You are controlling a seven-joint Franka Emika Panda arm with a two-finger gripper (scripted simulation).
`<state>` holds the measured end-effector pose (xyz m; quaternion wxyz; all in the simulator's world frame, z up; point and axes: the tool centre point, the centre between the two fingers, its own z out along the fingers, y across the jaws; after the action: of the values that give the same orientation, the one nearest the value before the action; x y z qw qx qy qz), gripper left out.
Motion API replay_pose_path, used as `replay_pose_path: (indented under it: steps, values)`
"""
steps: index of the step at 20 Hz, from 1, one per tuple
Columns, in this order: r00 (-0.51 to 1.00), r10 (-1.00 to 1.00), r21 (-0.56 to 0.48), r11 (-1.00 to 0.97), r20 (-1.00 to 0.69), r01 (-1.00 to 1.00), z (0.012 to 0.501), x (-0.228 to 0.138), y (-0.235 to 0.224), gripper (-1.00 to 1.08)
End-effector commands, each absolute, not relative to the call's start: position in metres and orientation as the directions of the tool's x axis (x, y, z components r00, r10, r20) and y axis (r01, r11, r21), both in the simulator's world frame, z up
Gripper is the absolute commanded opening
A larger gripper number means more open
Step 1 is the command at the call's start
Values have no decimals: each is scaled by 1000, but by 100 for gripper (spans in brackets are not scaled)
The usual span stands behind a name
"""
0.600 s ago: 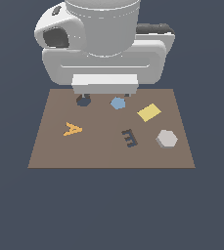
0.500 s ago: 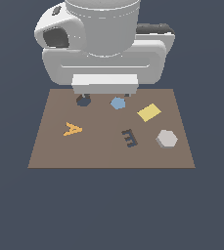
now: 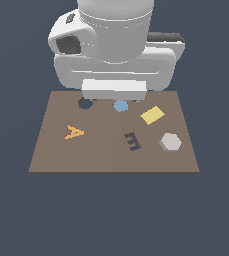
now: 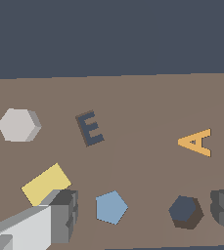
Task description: Insert a designated object into the corresponding slot on a board.
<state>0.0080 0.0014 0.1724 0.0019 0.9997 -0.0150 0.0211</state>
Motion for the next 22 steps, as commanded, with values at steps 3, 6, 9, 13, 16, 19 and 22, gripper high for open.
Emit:
replay_pose_path:
  steps: [3, 6, 9, 13, 16, 19, 22]
  values:
    - [996, -74, 2, -997, 39, -75, 163, 8, 16, 100]
    - [993, -115, 2, -993, 36, -116, 154, 9, 29, 100]
    - [986, -165, 1, -986, 33, -165, 144, 11, 44, 100]
    - [970, -243, 0, -970, 27, -243, 127, 15, 68, 100]
    - [952, -307, 0, -952, 23, -307, 113, 20, 88, 100]
    - [930, -368, 0, -930, 18, -368, 99, 27, 108, 100]
    - [906, -423, 0, -906, 14, -423, 87, 34, 125, 100]
